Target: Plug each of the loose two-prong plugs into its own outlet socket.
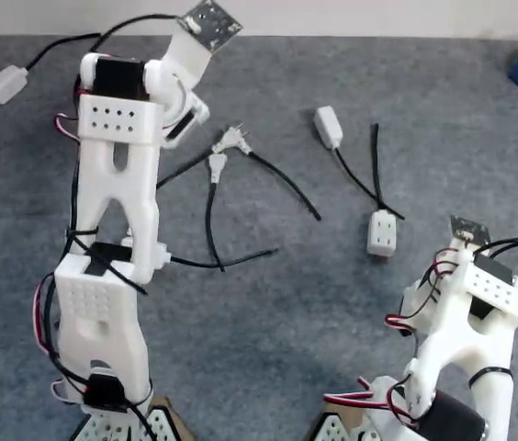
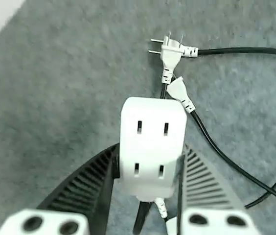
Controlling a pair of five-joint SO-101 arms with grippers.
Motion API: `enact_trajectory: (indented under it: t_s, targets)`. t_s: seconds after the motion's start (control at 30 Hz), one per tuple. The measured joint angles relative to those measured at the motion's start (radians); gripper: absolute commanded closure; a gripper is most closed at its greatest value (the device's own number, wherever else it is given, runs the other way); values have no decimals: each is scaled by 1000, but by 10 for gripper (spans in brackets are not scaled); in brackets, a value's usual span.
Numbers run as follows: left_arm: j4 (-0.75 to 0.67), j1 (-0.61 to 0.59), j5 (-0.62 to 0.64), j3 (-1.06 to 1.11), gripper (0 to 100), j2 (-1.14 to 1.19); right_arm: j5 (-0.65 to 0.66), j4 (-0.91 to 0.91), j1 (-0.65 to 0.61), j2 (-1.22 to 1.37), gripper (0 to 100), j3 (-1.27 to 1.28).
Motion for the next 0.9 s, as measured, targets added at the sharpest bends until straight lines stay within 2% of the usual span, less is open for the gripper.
enact_trajectory:
  t_s: [0.1,0.23,0.4,0.53,0.7,0.9]
  targets:
    - [2,32,-2,91,995,-12,0,0,-2,0,548,0]
    - [2,158,14,301,995,-132,0,0,0,0,548,0]
    - [-3,393,18,753,995,-382,0,-9,0,0,548,0]
    - [-5,580,17,1114,995,-442,0,-9,0,0,548,0]
    - [-5,562,2,1192,995,-417,0,-12,-3,0,548,23]
    - [-66,500,-8,1135,995,-230,0,-12,-3,0,548,25]
